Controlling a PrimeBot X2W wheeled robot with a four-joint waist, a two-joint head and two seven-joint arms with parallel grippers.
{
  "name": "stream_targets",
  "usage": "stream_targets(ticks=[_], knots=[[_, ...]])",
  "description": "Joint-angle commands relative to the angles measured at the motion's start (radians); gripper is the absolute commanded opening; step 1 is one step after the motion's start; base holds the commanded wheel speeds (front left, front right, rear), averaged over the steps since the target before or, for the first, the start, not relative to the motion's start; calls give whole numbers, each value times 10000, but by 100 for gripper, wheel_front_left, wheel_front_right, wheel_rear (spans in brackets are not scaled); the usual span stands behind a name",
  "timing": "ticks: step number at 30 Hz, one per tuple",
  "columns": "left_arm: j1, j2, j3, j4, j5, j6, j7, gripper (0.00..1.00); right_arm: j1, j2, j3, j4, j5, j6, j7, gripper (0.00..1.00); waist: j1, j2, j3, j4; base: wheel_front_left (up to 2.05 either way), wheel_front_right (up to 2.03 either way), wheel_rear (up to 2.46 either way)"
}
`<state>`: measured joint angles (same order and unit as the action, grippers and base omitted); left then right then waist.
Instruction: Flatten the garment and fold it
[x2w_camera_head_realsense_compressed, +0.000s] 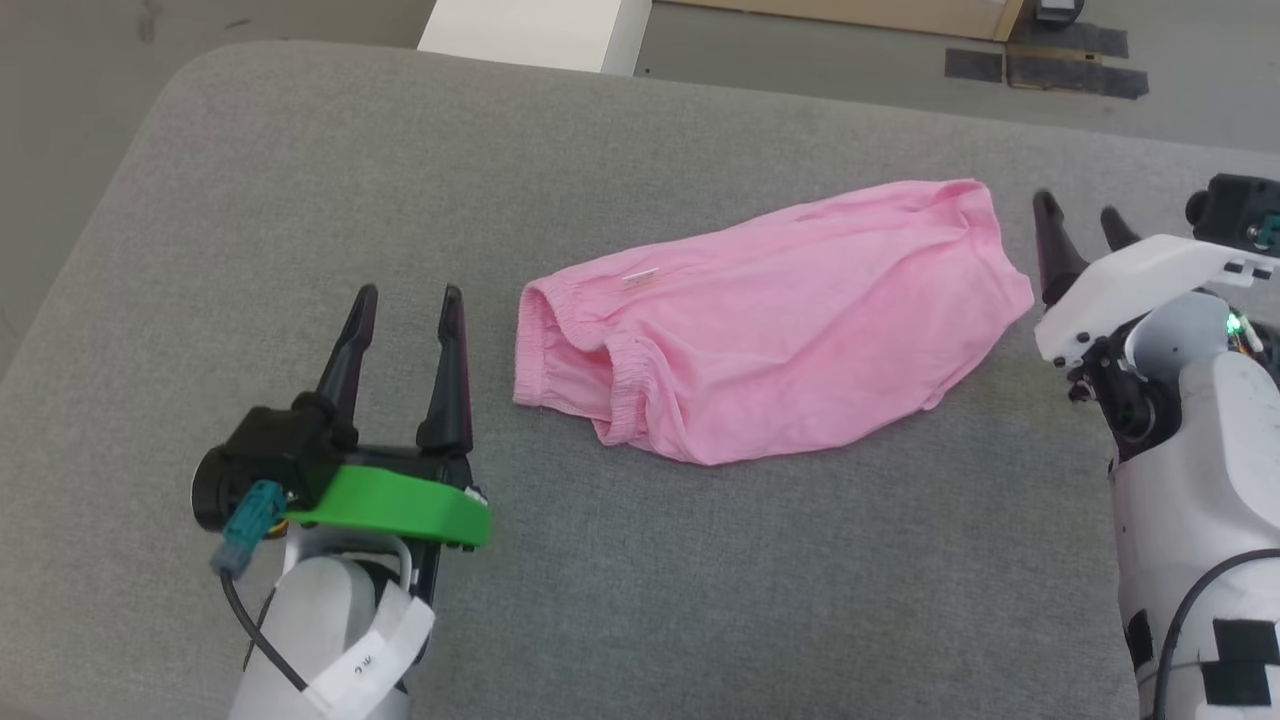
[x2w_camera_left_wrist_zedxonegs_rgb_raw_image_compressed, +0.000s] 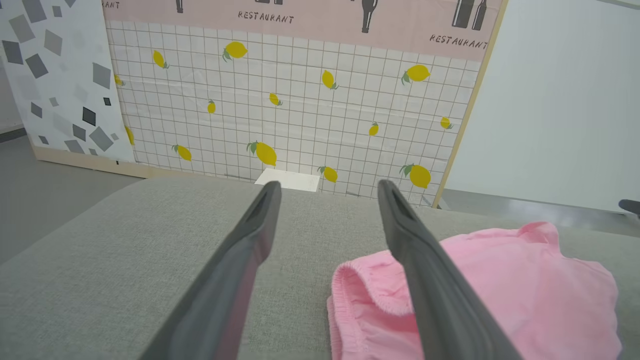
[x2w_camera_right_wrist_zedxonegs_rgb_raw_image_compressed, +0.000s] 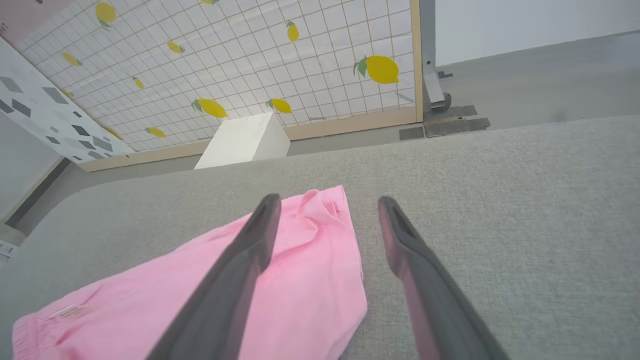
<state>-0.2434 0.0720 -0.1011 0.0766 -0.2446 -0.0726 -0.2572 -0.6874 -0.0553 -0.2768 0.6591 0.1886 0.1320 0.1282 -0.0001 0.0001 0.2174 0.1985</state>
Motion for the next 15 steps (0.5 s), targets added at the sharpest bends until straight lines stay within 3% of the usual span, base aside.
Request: stream_targets(ticks=[1,9,15], knots=[[193,-79,128,-36,264,-69,-43,100,-299,22,-304,327,-104,-13,86,100,1,-1,110,50,0,0,0],[366,-207,406,-69,627,-220,-44,100,-1458,47,-1761,2442,-1534,-13,1305,100,1,-1,506,390,0,0,0],[392,-214,237,-206,287,-128,-45,100,-2173,49,-2822,3056,-3363,-13,2411,100,1,-1,777,626,0,0,0]])
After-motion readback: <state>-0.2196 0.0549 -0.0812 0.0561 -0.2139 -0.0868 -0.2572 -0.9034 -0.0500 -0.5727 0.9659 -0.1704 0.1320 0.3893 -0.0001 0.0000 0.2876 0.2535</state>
